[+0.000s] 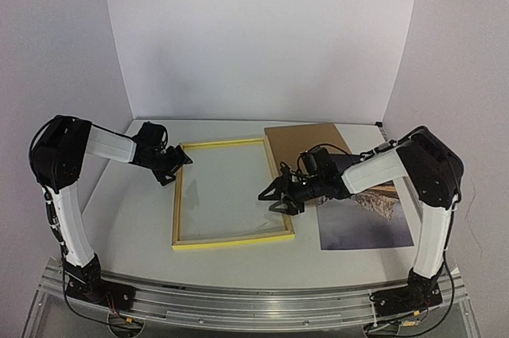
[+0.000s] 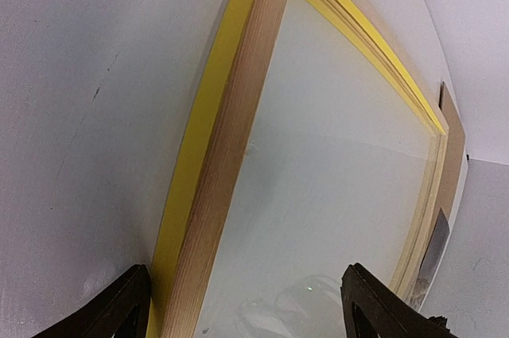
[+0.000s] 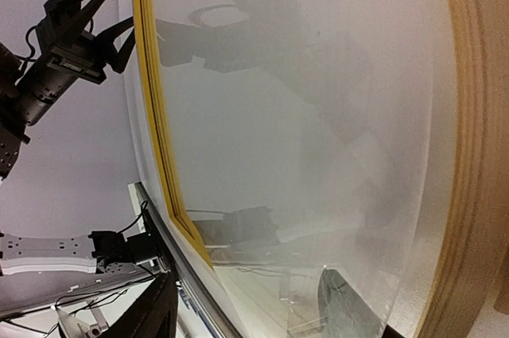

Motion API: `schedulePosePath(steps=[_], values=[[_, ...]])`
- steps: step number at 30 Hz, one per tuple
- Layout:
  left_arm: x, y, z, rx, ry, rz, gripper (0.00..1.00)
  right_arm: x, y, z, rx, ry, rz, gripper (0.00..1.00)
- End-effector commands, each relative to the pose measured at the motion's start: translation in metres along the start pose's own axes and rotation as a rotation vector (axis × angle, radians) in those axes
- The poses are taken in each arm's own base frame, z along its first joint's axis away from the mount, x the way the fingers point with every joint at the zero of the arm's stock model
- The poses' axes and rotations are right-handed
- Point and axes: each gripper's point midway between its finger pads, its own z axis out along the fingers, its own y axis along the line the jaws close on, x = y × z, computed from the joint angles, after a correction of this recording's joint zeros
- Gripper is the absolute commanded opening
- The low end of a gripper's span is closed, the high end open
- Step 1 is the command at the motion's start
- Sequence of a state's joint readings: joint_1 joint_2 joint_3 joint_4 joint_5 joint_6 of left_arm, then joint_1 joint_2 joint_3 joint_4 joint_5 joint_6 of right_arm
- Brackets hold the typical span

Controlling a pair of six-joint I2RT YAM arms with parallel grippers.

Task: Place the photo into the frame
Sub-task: Place the photo frame item in the photo frame.

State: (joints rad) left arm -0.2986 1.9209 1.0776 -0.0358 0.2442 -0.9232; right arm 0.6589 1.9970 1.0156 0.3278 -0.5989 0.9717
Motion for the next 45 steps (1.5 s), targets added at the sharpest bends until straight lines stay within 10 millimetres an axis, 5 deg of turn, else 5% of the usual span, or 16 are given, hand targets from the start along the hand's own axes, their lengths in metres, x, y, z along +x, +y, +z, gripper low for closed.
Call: schedulePosePath(steps=[1, 4, 10, 17, 27, 34, 45], values=[[0.042, 0.047, 0.012, -0.155, 0.145, -0.042, 0.83, -0.005, 0.005, -0.027, 0.172, -0.063, -0.053, 0.62], [0.042, 0.047, 0.011, -0.158, 0.140, -0.039, 0.83, -0.008, 0.012, -0.044, 0.220, -0.105, -0.086, 0.76], [0.040, 0.046, 0.011, -0.165, 0.143, -0.017, 0.83, -0.014, 0.007, -0.069, 0.377, -0.149, -0.127, 0.79], [0.038, 0.051, 0.012, -0.204, 0.148, 0.028, 0.82, -0.040, -0.019, -0.067, 0.557, -0.198, -0.131, 0.79], [0.039, 0.059, 0.019, -0.245, 0.173, 0.083, 0.77, -0.092, -0.039, -0.036, 0.712, -0.222, -0.251, 0.63], [0.034, 0.067, 0.015, -0.325, 0.143, 0.123, 0.71, -0.091, -0.058, -0.018, 0.741, -0.154, -0.291, 0.59], [0.031, 0.068, 0.013, -0.385, 0.114, 0.138, 0.69, -0.084, -0.046, 0.011, 0.703, -0.104, -0.357, 0.25]])
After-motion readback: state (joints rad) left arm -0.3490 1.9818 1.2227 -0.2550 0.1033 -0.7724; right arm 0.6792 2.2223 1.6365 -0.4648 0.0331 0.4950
